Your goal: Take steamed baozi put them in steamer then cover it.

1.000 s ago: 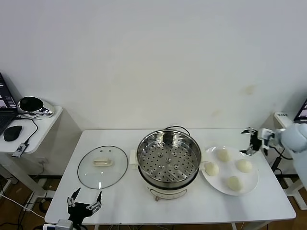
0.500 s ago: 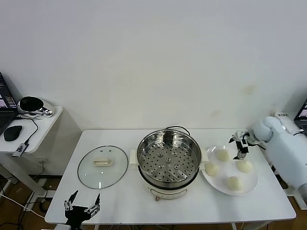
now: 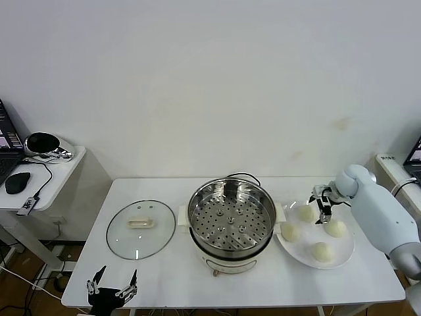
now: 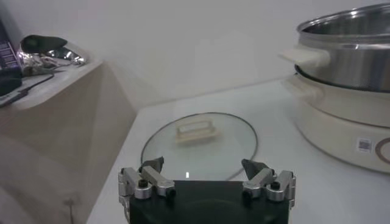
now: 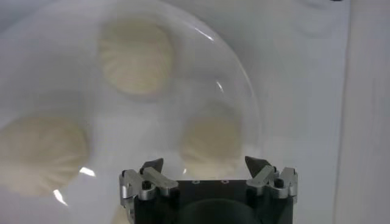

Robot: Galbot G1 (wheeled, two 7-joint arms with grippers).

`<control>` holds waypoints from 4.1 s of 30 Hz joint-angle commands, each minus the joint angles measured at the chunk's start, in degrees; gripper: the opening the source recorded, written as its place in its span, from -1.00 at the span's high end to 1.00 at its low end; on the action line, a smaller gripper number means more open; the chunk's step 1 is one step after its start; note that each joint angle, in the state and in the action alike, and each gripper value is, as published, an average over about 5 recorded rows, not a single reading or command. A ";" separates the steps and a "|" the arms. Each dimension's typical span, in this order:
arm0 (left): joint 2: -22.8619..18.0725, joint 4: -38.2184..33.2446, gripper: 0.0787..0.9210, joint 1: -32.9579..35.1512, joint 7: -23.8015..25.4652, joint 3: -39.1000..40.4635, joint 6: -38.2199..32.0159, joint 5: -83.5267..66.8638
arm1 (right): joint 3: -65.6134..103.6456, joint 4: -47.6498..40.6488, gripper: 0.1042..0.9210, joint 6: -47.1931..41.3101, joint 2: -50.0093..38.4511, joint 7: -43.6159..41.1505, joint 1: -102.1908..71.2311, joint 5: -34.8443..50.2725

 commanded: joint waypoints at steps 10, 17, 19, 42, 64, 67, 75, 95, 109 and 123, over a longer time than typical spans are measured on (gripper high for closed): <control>-0.45 0.82 -0.77 0.59 -0.01 0.57 -0.06 0.33 | -0.21 -2.99 -0.76 -0.67 1.79 2.78 0.24 -1.83; -0.19 1.75 -0.77 -0.05 0.15 0.64 -0.04 0.47 | -0.40 -3.54 -0.50 -0.96 2.54 2.87 0.60 -1.63; -0.15 2.01 -0.77 -0.28 0.16 0.65 -0.03 0.47 | -0.49 -3.79 -0.38 -0.99 2.72 2.88 0.84 -1.59; 0.27 5.66 -0.77 -4.95 -0.09 1.83 0.87 0.98 | -20.44 8.90 -0.18 -8.99 -6.72 -2.71 21.50 23.33; 0.62 2.96 -0.77 -5.05 0.25 1.79 1.76 -0.54 | -36.43 15.03 0.24 25.50 9.03 -16.82 37.59 34.51; 0.42 2.60 -0.77 -4.72 0.29 1.72 1.76 -0.53 | -36.45 16.45 0.36 25.76 9.74 -17.09 36.78 34.41; 0.45 2.05 -0.77 -4.63 0.36 1.28 1.91 -0.49 | -38.57 12.41 0.39 35.36 14.03 -17.28 35.74 31.83; 0.03 1.12 -0.77 -3.35 0.33 1.44 1.93 0.08 | -35.37 3.24 0.38 42.88 23.36 -12.05 28.79 14.42; 0.88 1.76 -0.77 -3.63 0.54 0.52 2.18 -0.66 | -33.83 1.21 0.37 42.86 24.62 -11.01 24.78 10.83; 0.66 1.63 -0.77 -3.55 0.63 0.54 2.15 -0.54 | -34.15 3.13 -0.13 40.20 23.53 -10.28 24.61 11.80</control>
